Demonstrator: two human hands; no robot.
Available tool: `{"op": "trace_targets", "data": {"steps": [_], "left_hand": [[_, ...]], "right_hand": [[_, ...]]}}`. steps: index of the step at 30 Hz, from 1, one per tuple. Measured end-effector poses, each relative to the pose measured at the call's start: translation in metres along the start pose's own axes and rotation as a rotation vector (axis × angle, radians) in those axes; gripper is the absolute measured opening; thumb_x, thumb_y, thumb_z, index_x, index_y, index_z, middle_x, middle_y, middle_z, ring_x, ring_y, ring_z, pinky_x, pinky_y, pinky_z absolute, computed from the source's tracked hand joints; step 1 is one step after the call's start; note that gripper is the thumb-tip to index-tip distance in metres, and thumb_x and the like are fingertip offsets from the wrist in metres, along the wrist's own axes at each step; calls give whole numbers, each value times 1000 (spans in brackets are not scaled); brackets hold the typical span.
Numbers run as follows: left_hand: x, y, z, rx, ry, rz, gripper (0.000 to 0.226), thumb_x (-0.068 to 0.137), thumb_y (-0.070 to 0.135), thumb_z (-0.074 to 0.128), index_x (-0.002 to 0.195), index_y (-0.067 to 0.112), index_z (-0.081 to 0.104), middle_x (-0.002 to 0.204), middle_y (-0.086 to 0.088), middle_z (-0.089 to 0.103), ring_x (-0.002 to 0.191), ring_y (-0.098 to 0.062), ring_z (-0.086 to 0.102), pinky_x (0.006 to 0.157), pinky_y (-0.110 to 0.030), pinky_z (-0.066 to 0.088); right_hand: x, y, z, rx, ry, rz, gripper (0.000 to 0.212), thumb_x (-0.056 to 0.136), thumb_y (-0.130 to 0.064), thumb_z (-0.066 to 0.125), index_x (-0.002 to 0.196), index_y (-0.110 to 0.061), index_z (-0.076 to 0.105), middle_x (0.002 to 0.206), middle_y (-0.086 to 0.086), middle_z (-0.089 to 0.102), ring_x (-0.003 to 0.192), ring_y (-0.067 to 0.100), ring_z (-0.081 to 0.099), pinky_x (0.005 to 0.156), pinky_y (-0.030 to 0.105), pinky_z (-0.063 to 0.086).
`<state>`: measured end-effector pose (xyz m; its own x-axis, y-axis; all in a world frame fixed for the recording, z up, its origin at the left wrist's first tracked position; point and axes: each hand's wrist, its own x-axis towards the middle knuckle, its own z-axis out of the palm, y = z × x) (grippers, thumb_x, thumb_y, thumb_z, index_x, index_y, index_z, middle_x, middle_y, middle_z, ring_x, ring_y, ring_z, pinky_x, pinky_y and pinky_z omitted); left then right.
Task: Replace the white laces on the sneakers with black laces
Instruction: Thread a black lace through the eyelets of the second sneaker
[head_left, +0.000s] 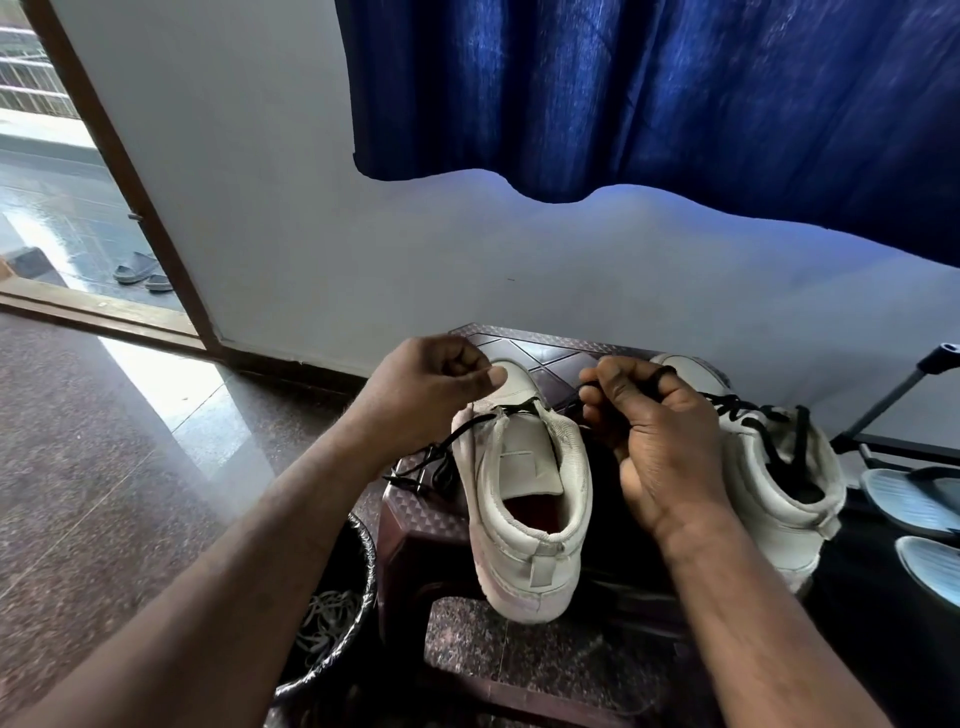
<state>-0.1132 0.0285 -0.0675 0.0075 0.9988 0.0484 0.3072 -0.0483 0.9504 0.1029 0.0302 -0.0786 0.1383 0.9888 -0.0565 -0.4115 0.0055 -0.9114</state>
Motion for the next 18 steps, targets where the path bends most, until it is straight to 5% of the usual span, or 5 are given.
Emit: {"op": "trace_targets", "data": {"steps": [8, 14, 18], "left_hand": [[6, 18, 26, 110, 97, 142, 17, 93, 38, 77, 87, 22, 77, 61, 19, 60, 54, 0, 46, 59, -23, 38], [9, 32, 36, 151, 62, 166, 11, 94, 40, 75, 91, 31, 80, 84, 17, 76, 77, -1, 68, 73, -24, 52], [7, 39, 41, 198, -64, 250, 15, 99, 36, 69, 86, 39, 74, 78, 24, 71, 76, 9, 63, 72, -12, 44]], "right_hand": [[-5, -13, -2, 6, -36, -139, 16, 80, -10, 78, 94, -16, 74, 88, 7, 75, 73, 13, 67, 70, 22, 56], [-14, -17, 3, -63, -84, -242, 20, 94, 3, 67, 95, -16, 73, 91, 7, 79, 79, 14, 69, 73, 22, 56], [-18, -18, 7, -60, -102, -269, 20, 93, 5, 66, 96, -14, 73, 91, 8, 79, 83, 17, 71, 73, 22, 57]]}}
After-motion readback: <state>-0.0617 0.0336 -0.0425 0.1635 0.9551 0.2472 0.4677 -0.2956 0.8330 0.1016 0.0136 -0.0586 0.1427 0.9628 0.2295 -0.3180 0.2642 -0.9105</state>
